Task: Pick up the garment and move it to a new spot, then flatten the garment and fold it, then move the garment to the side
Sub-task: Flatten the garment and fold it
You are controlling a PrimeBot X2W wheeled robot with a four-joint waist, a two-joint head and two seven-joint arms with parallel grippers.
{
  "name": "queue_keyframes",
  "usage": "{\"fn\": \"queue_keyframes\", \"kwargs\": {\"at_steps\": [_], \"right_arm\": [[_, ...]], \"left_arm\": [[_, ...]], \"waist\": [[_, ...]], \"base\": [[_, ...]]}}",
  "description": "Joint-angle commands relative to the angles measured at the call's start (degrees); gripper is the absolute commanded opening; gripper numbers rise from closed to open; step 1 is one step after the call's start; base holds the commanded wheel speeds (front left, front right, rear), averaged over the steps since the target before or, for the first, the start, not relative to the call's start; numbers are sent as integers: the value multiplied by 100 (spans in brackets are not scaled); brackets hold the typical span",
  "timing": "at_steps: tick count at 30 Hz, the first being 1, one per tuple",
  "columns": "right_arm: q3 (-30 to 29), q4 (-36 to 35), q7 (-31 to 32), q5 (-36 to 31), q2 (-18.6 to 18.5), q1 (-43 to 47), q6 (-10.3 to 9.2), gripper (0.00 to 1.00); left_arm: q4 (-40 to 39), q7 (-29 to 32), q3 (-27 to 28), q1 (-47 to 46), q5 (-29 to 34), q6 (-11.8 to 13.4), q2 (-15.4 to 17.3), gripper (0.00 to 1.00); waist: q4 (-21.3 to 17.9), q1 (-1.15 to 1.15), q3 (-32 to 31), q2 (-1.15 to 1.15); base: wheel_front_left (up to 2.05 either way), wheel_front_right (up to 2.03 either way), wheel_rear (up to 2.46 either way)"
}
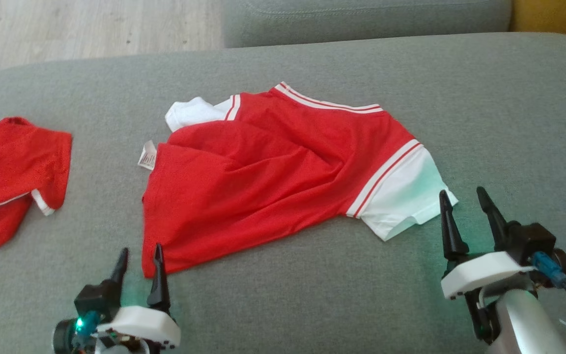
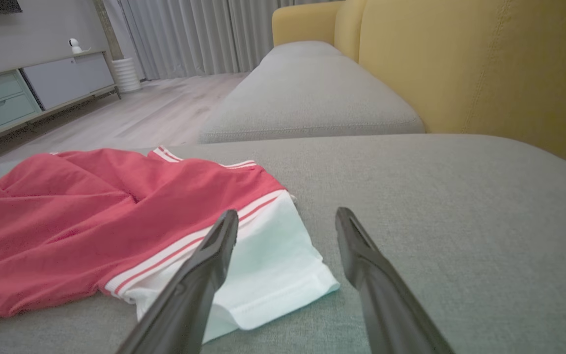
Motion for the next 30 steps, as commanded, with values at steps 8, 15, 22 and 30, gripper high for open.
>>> {"fn": "queue_keyframes", "kwargs": {"at_steps": [8, 15, 22, 30], "right_arm": [[210, -799, -37, 99, 64, 61, -4, 100], [462, -697, -37, 31, 65, 243, -4, 100], [483, -602, -37, 28, 66, 311, -4, 100], [569, -556, -37, 48, 66, 252, -4, 100]], "left_arm": [[-1145, -15, 522, 371, 884, 511, 55, 100], [-1313, -15, 677, 705, 1109, 645, 14, 100], [-1318, -15, 659, 887, 1087, 593, -15, 100], [-816, -15, 480, 640, 343, 53, -26, 100]], "waist": [[-202, 0, -248, 0], [-270, 0, -434, 0], [-208, 0, -470, 0], [-184, 0, -228, 0]], "base": [[0, 0, 0], [0, 0, 0], [0, 0, 0], [0, 0, 0]]}}
